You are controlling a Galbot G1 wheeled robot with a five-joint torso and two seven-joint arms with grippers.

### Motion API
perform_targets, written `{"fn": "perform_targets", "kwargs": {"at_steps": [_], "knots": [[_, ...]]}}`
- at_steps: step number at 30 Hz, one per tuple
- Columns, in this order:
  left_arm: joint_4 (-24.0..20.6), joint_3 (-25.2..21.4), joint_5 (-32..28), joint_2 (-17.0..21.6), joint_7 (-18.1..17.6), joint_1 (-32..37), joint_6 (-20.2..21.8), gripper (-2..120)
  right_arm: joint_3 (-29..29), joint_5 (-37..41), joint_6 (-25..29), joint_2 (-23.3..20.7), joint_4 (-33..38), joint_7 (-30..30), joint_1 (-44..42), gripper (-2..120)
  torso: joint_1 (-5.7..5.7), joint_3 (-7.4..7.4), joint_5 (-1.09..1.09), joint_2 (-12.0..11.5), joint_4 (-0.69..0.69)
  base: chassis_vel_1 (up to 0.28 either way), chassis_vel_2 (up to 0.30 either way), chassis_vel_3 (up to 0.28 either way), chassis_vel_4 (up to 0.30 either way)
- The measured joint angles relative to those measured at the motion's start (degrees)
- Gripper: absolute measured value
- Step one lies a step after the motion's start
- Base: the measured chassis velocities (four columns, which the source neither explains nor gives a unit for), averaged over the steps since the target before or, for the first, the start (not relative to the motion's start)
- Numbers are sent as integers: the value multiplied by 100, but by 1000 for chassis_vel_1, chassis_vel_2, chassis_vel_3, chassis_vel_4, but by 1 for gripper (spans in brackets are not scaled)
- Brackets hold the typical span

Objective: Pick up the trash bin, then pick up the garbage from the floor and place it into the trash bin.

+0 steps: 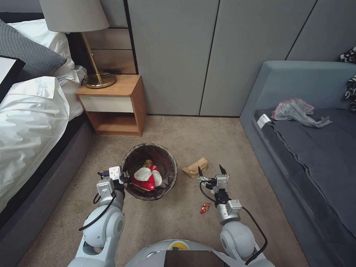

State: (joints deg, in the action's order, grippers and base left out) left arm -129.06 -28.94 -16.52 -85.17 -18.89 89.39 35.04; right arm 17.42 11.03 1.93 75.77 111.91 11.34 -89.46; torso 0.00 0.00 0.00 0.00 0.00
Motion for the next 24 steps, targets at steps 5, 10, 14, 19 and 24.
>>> {"fn": "perform_targets", "kwargs": {"at_steps": [5, 10, 14, 19, 24], "knots": [[0, 0, 0, 0, 0, 0, 0, 0, -120, 345, -588, -149, 115, 205, 34, 100, 0, 0, 0, 0, 0, 0, 0, 0, 0], [0, 0, 0, 0, 0, 0, 0, 0, -271, 768, -1303, -332, 251, 452, 73, 100, 0, 0, 0, 0, 0, 0, 0, 0, 0], [0, 0, 0, 0, 0, 0, 0, 0, -360, 1021, -1734, -440, 335, 600, 96, 100, 0, 0, 0, 0, 0, 0, 0, 0, 0], [0, 0, 0, 0, 0, 0, 0, 0, -560, 1596, -2710, -693, 522, 938, 152, 100, 0, 0, 0, 0, 0, 0, 0, 0, 0], [0, 0, 0, 0, 0, 0, 0, 0, -631, 1794, -3047, -780, 588, 1055, 171, 100, 0, 0, 0, 0, 0, 0, 0, 0, 0]]}}
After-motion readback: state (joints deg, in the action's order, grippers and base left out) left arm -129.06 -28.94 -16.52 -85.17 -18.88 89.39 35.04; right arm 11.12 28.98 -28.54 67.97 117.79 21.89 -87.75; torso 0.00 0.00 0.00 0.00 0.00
